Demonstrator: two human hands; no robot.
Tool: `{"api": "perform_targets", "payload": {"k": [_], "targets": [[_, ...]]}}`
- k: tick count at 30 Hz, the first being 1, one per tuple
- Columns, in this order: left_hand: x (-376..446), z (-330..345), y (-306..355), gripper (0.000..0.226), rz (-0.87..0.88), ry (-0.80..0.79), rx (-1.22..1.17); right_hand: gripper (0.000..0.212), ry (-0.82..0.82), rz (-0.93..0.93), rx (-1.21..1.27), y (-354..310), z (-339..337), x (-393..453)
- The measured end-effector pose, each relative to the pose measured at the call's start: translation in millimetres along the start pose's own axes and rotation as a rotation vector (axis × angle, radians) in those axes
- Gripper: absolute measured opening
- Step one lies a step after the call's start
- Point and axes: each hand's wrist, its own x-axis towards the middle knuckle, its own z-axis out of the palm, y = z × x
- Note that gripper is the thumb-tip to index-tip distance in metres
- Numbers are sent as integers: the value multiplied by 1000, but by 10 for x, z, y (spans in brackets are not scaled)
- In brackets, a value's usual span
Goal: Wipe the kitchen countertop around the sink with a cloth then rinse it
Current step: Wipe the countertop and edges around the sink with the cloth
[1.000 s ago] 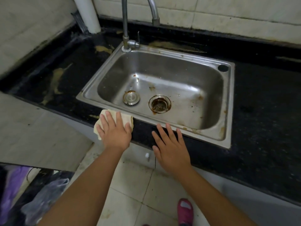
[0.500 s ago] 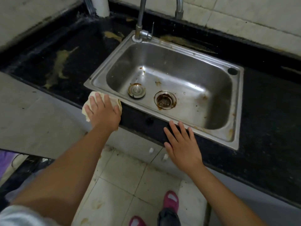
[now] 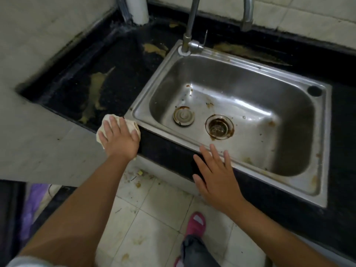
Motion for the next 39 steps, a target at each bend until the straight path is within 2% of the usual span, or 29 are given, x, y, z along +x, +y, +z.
{"api": "perform_targets", "payload": {"k": [8,13,16,18,21,24,29,34,37,39], "targets": [[229,-103,-187,56,14,-12,64,52,-13,-103,-37,-583,251,987],[347,-213,-390,63,69,-48,191,51,70,-150,15,-743,422,1197],[409,-263,-474,90,128,-29,192,48,95,-139,41,-806,476,1326],[521,-305,-532,96,156,-27,197,45,89,-124,46,-861,493,1429],[742,-399,-560,78,181,-33,197,37,58,-95,42,-925,513,1527],[988,-464,-544,59,231,-45,198,48,-21,-47,11,-946,524,1557],[1375,-505,-466,60,399,-47,226,50,-109,-1,-64,-979,500,1546],[1658,-528,-366,60,527,-84,212,47,-58,24,-103,-993,493,1582],[1501,-549,-543,70,604,-38,226,46,-14,59,-78,-1052,451,1607],[1340,-496,-790,64,628,-38,212,46,31,130,-22,-1126,436,1619]]}}
